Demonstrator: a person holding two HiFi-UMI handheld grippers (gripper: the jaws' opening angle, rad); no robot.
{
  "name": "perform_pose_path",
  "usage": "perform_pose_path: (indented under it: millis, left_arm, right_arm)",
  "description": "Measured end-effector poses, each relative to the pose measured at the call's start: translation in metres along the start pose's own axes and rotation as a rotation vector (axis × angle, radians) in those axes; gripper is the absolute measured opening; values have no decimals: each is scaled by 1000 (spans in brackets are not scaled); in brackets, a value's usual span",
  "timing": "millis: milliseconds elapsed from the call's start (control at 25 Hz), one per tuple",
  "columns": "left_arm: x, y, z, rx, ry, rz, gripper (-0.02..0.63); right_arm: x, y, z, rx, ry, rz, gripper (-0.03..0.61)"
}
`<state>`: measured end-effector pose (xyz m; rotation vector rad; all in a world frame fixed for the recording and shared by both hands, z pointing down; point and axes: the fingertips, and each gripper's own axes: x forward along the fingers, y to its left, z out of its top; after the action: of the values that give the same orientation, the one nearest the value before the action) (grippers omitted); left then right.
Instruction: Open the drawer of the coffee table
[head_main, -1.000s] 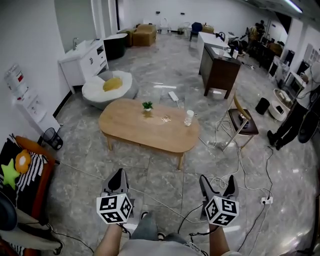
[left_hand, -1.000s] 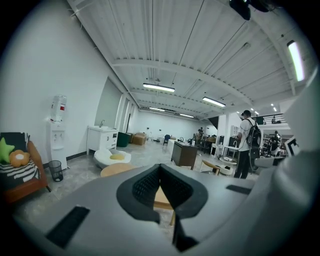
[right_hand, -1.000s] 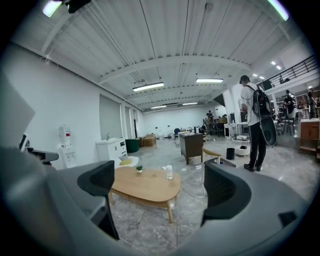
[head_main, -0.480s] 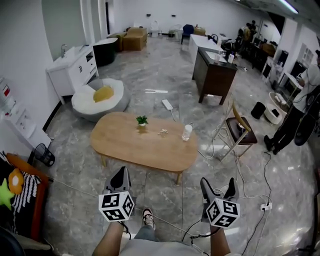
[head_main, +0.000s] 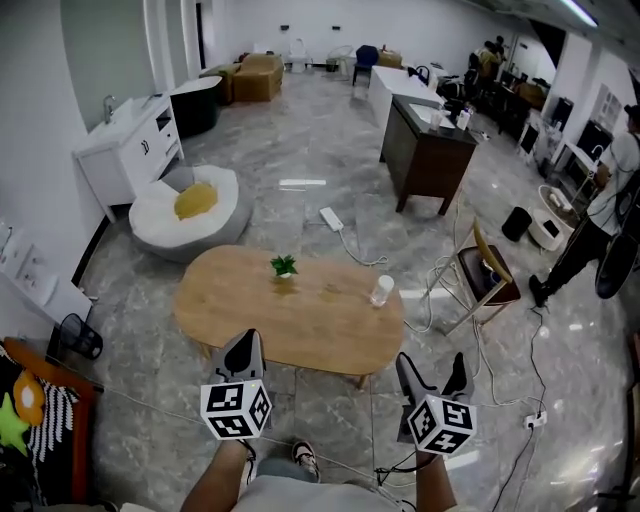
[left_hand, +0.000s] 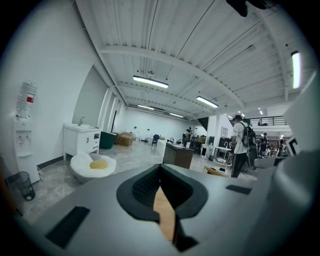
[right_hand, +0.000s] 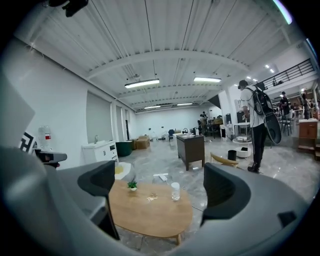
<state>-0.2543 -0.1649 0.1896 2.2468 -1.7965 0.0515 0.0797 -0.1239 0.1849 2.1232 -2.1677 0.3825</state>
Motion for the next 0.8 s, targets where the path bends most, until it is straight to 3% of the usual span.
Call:
perform_pose_path:
  millis: [440,800]
  left_arm:
    - [49,22,-34,-36,85,7,-8]
    - [66,12,-30,-22,85,4,-8]
  right_arm:
    - [41,-1,-17,-4,59,-21,557]
    - [63,-1,-14,-19,71,17,551]
